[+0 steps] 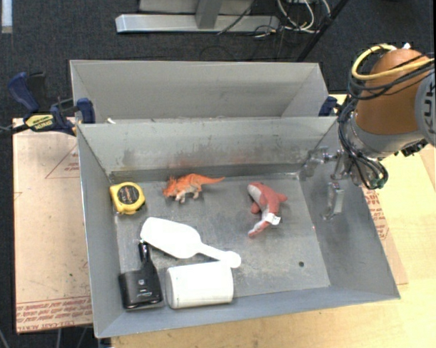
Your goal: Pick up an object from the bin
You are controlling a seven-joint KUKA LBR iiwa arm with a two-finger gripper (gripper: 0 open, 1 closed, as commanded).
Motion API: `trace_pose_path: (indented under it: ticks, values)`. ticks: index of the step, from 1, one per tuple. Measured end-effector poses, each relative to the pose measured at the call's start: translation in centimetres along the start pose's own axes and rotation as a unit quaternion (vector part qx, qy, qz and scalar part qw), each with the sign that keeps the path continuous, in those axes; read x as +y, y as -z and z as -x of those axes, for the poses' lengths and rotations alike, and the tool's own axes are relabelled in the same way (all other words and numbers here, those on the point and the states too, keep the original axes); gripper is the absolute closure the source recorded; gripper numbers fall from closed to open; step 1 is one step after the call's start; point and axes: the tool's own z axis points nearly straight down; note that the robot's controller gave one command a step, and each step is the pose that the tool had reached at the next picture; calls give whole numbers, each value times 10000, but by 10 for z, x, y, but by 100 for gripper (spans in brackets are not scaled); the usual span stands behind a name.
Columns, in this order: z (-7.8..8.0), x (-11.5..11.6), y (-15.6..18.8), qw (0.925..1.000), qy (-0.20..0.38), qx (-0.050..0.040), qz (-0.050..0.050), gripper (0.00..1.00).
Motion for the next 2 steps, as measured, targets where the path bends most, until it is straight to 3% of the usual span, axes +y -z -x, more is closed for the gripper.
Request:
trace_pose_path:
  ticks: [1,2]
  values:
    - [12,66,-60,9994,340,-4,2,0]
    - [14,91,-73,9997,240,35,21,0]
